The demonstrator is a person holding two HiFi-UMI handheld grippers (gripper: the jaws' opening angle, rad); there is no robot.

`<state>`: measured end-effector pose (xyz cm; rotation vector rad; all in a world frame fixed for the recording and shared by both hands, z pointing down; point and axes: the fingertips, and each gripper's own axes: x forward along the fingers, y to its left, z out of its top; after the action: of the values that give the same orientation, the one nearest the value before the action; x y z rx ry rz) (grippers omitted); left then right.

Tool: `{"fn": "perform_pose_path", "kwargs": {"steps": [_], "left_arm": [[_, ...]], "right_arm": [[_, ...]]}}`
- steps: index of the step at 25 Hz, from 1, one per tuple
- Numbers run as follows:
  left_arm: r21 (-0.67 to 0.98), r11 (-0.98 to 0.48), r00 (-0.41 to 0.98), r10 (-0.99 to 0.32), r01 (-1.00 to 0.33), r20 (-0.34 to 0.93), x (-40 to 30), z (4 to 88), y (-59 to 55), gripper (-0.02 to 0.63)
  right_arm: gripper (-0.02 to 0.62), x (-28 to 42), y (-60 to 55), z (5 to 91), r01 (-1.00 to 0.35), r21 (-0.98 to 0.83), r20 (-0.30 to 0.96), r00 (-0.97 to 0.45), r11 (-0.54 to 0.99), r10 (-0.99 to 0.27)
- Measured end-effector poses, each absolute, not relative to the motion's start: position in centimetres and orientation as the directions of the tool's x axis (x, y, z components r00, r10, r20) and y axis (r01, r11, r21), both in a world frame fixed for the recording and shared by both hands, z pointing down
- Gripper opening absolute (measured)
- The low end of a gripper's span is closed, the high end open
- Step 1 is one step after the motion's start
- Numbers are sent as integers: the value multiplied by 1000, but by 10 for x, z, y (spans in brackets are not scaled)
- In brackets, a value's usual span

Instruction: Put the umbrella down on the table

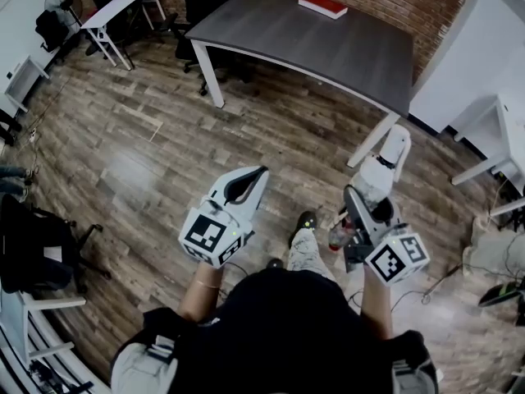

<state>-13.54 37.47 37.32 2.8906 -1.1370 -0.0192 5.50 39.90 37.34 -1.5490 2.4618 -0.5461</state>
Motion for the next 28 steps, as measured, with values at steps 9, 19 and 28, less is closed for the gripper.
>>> {"fn": "perform_pose_path", "kwargs": {"steps": [9,19,28], "left_arm": [[12,-665,665,-747,-747,23,-138,377,313,0],[-3,-646,646,-762,-763,51,-109,377,248,0],[-30,-620,616,-783,-784,83,-93,376,208,0]], "right_arm": [[288,55,325,376,-782,-413,22,-521,467,-853],[288,84,253,385,-762,-439,35,-543,476,-839],[288,98,203,389,-729,-463,28,-580,504,-814]]}}
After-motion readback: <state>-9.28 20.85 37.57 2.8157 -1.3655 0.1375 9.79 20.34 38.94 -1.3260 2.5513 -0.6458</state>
